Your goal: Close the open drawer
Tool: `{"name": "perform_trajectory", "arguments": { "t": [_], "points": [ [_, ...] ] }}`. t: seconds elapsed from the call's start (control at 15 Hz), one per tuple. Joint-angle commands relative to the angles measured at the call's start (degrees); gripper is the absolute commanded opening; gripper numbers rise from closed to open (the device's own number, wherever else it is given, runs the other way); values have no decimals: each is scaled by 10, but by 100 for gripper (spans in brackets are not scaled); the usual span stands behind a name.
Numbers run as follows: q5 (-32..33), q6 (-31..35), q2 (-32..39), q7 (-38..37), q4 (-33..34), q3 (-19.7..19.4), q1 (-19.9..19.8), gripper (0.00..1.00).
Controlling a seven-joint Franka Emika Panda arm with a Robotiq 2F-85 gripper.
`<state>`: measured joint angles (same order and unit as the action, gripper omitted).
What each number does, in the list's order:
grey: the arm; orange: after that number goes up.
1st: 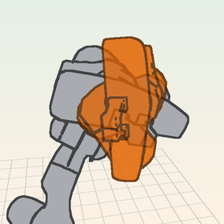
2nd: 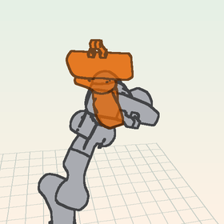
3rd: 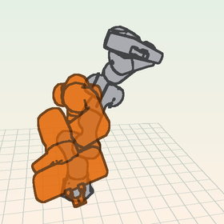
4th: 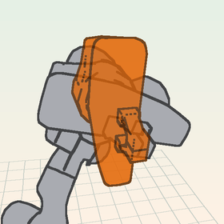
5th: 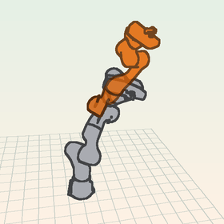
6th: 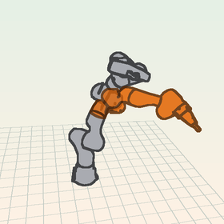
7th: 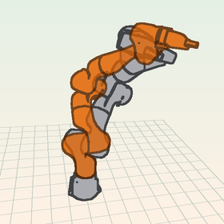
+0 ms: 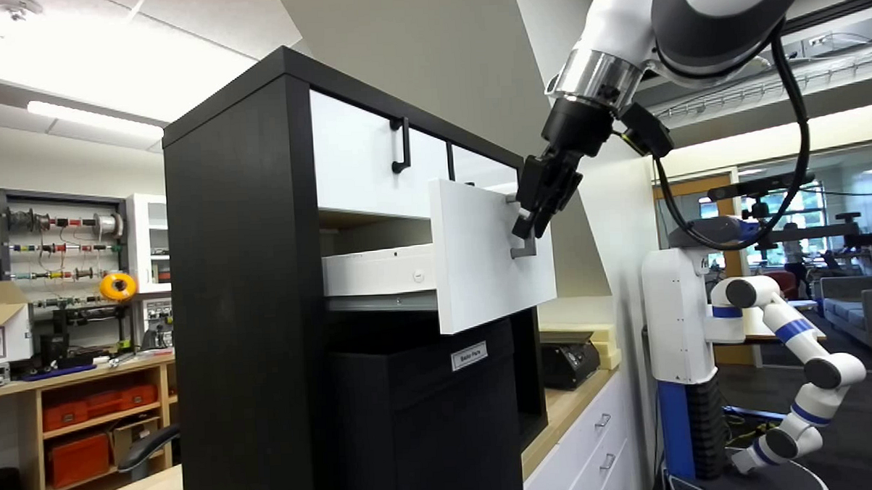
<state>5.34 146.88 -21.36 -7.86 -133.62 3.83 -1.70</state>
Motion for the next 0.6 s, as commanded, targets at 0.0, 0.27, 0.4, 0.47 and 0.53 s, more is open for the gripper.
{"name": "perform_trajectory", "arguments": {
  "t": [0.0,0.27,0.4,0.47,0.53],
  "points": [
    [-4,17,-4,26,-7,-9,6,20],
    [-13,11,-8,33,-9,-10,14,1],
    [-19,10,-9,36,-11,-11,19,4],
    [-18,12,-10,35,-11,-11,19,4],
    [-17,4,-22,32,-13,-9,18,4]
  ]
}}
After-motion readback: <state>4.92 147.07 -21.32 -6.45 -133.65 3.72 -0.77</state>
